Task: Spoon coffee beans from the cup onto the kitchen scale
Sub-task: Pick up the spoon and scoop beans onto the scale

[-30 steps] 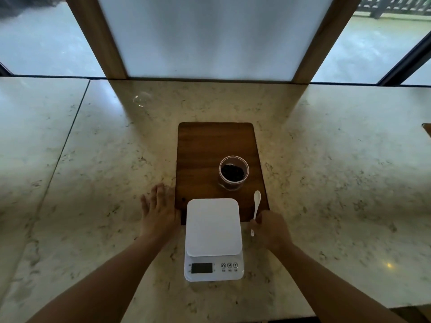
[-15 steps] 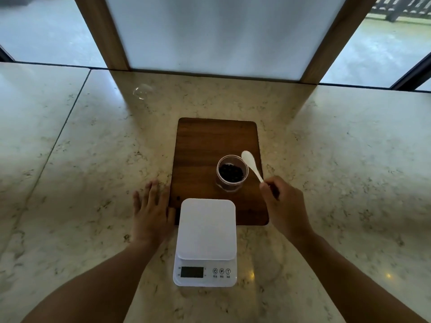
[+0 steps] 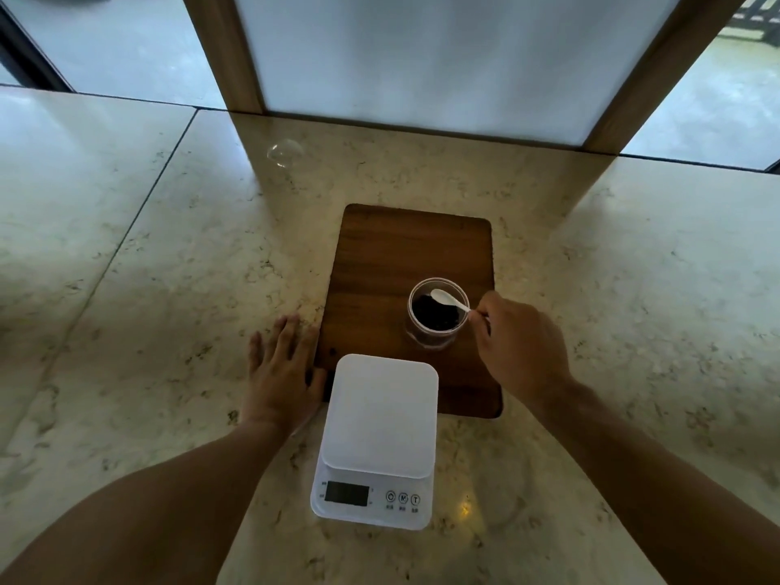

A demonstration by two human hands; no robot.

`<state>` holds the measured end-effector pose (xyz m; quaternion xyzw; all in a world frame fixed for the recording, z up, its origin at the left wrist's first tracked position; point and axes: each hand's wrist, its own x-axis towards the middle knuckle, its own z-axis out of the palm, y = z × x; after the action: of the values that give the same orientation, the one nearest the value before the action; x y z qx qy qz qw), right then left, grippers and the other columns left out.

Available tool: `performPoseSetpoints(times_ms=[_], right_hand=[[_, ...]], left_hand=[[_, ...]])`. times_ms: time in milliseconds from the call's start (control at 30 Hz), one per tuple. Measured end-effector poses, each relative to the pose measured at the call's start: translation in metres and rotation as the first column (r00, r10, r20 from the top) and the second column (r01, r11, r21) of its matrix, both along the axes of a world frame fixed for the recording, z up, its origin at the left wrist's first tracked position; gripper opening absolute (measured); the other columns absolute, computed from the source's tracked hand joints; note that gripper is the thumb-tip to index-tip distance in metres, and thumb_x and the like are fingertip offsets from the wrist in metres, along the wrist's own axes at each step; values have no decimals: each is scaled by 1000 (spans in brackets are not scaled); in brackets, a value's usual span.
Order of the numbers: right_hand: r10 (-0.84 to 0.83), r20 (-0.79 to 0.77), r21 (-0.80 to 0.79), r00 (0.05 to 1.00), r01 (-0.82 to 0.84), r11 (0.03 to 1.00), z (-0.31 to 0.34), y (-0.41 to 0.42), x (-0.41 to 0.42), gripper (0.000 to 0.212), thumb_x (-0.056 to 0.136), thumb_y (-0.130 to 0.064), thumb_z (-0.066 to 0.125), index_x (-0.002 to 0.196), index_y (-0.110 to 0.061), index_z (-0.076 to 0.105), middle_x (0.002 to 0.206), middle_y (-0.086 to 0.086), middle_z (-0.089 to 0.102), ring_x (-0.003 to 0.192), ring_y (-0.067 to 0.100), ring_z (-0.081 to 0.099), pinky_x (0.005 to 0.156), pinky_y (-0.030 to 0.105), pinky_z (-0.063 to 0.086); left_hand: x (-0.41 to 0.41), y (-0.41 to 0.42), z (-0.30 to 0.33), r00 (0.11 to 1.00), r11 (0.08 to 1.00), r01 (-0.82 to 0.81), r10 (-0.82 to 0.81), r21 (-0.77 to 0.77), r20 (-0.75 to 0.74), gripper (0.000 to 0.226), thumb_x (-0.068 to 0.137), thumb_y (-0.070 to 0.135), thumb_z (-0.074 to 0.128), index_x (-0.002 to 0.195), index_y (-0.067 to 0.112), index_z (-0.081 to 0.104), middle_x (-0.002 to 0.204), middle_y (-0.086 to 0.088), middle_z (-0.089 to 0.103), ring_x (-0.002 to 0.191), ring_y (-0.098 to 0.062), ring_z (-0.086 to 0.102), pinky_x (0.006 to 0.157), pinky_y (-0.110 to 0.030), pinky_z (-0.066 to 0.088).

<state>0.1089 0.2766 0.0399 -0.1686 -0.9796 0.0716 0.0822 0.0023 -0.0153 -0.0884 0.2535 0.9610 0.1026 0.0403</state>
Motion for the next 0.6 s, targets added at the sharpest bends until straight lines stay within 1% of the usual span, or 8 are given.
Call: performPoseSetpoints(times_ms=[33, 133, 300, 367, 400, 467, 500, 600], right_hand=[[7, 13, 36, 1000, -7, 999, 1, 1, -1, 21, 95, -30, 56, 79, -17, 53, 58, -5, 50, 44, 13, 44, 40, 22, 26], [-19, 56, 124, 998, 12, 992, 5, 0, -5, 23, 96, -31, 54, 78, -16, 51, 60, -4, 49, 45, 17, 44, 42, 24, 26], [-83, 120, 151, 989, 64, 986, 10, -6, -13, 21, 94, -27, 58, 79, -11, 55, 67, 9, 64, 50, 21, 40, 41, 24, 21], [-104, 157, 117, 982, 86, 989, 12, -7, -18, 19, 92, -26, 60, 82, -10, 58, 70, 9, 62, 52, 23, 44, 41, 24, 19], [-115, 174, 92, 978, 100, 991, 12, -7, -21, 20, 92, -27, 60, 84, -9, 60, 67, 6, 57, 52, 22, 45, 42, 25, 20], [-129, 203, 31, 971, 125, 992, 11, -5, -26, 23, 94, -31, 58, 84, -10, 62, 59, -2, 40, 48, 13, 36, 41, 24, 20], [-134, 217, -2, 967, 137, 991, 10, -4, -28, 24, 95, -32, 57, 83, -11, 62, 58, -4, 36, 47, 10, 32, 41, 24, 20], [-137, 248, -106, 959, 168, 980, 8, -2, -32, 28, 95, -33, 55, 73, -16, 54, 58, -2, 40, 49, 11, 39, 43, 25, 29]], left_hand=[[0, 0, 1, 1000, 1000, -1, 1, -1, -1, 68, 89, 51, 29, 151, 21, 33, 162, -13, 25, 152, -28, 8, 121, -56, 4], [1, 1, 2, 1000, 1000, 1, -1, -6, 1, 69, 89, 51, 28, 152, 22, 31, 163, -12, 22, 153, -27, 5, 122, -55, 3], [1, 1, 4, 1000, 1000, -6, 6, -9, 5, 71, 88, 52, 25, 153, 22, 29, 164, -10, 19, 153, -26, 3, 122, -53, 2], [2, 1, 4, 1000, 1000, -6, 6, -7, 5, 71, 88, 52, 25, 153, 23, 28, 164, -10, 19, 153, -25, 3, 122, -53, 3], [2, 1, 4, 1000, 1000, -7, 7, 0, 4, 71, 88, 52, 26, 153, 23, 29, 164, -10, 19, 153, -26, 3, 122, -54, 3], [2, 1, 4, 1000, 1000, -8, 8, 6, 0, 70, 88, 51, 27, 152, 22, 30, 164, -11, 20, 153, -26, 5, 122, -54, 4], [2, 2, 5, 1000, 1000, -7, 7, 6, 0, 70, 88, 51, 27, 152, 22, 31, 164, -11, 21, 153, -26, 5, 122, -54, 4], [3, 1, 4, 1000, 1000, -3, 3, 3, -2, 70, 89, 50, 26, 153, 21, 30, 164, -11, 20, 153, -25, 3, 122, -55, 5]])
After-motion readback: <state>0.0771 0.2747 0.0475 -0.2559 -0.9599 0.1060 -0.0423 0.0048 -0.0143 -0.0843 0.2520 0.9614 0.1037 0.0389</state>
